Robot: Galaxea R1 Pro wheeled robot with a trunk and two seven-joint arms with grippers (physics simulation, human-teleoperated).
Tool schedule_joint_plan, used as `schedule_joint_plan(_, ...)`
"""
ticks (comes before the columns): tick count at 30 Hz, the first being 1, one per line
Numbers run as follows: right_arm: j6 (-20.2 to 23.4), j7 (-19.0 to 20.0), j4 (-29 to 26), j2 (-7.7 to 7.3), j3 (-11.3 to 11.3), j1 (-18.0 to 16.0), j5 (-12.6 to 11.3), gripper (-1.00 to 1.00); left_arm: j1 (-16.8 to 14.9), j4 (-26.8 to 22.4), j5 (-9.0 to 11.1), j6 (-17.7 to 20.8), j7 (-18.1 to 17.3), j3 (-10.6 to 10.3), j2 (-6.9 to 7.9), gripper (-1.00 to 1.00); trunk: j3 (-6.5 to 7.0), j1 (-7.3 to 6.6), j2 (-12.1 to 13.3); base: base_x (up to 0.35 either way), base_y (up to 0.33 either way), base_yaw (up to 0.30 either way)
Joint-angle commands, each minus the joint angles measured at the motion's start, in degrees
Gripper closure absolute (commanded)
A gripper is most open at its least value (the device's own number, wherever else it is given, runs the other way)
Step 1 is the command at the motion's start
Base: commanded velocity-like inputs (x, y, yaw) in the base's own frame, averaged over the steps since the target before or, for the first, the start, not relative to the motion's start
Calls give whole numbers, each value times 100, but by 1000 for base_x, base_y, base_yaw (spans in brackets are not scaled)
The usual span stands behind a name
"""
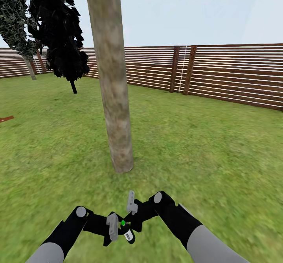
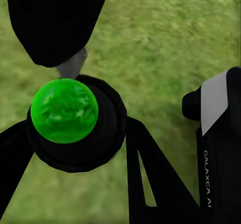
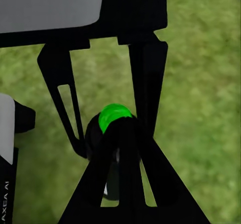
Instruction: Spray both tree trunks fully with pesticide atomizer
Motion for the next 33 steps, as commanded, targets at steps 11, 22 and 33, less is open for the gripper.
schedule_joint_plan(11, 44, 26, -10, -8, 0, -2, 16, 100, -4, 20, -743, 541, 107, 2, 897, 100, -5, -1, -3, 0, 0, 0)
schedule_joint_plan(22, -30, -2703, 822, -273, -3533, 16, -37, -100, 59, 941, -407, 1426, 2982, 3905, 930, 100, -5, -1, -3, 0, 0, 0)
schedule_joint_plan(33, -824, -4460, 1312, -1035, -5979, 797, -36, -100, 46, 1404, 81, 2305, 5085, 4068, 358, 100, -5, -1, -3, 0, 0, 0)
